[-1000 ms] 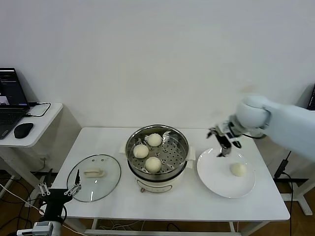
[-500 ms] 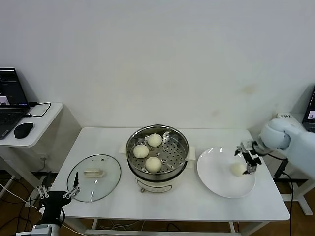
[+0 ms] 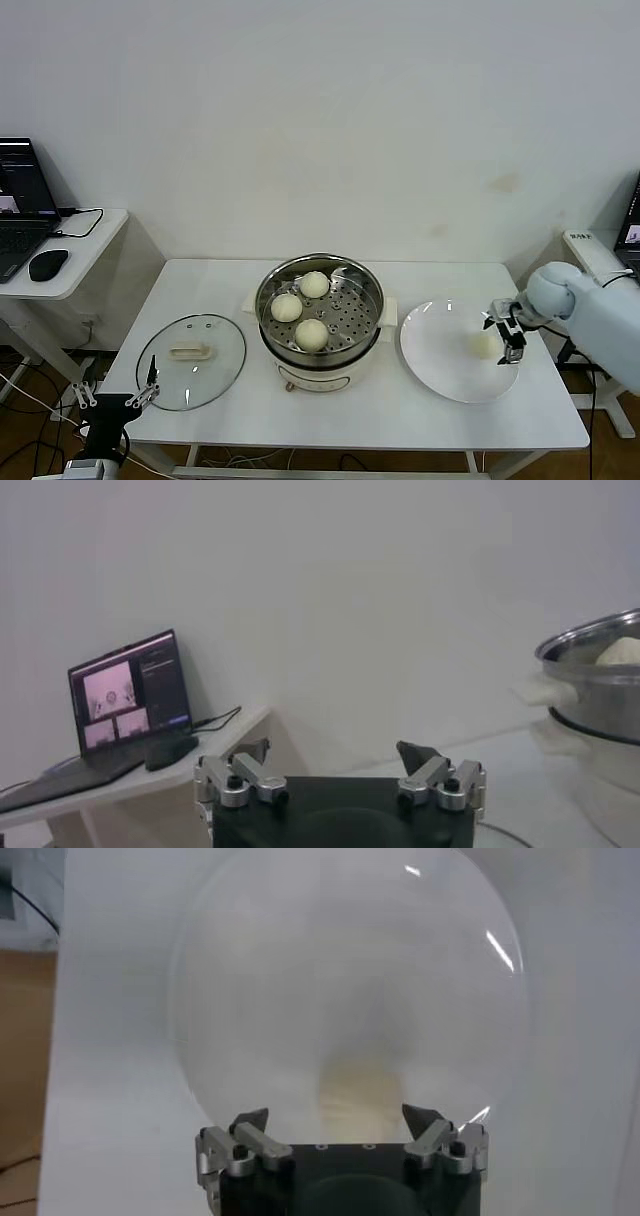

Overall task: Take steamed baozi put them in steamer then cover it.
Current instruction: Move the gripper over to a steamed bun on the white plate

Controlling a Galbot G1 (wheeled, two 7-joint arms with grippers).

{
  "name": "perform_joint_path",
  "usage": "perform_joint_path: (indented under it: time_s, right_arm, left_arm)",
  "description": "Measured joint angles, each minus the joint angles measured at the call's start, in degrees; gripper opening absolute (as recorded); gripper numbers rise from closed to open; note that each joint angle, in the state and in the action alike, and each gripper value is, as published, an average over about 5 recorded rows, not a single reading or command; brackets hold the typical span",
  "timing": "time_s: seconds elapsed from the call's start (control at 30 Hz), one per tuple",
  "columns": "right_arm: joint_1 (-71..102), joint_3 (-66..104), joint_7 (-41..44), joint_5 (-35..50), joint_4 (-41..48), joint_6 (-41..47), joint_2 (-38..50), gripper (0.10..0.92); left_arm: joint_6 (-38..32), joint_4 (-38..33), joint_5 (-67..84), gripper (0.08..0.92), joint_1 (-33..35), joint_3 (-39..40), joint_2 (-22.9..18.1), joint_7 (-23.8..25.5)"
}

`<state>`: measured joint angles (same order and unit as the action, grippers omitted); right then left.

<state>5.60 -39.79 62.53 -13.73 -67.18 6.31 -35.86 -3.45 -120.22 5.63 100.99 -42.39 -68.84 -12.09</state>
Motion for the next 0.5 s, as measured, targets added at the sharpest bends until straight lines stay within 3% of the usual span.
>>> perform_joint_path:
  time_s: [0.5]
  right_arm:
    - [2.94,4.40,-1.19,-4.45,6.83,0.29,-5.38,0.809]
  left_arm:
    - [0.00,0.39,0.03,0.823,-0.23,-0.07,0.10,0.01]
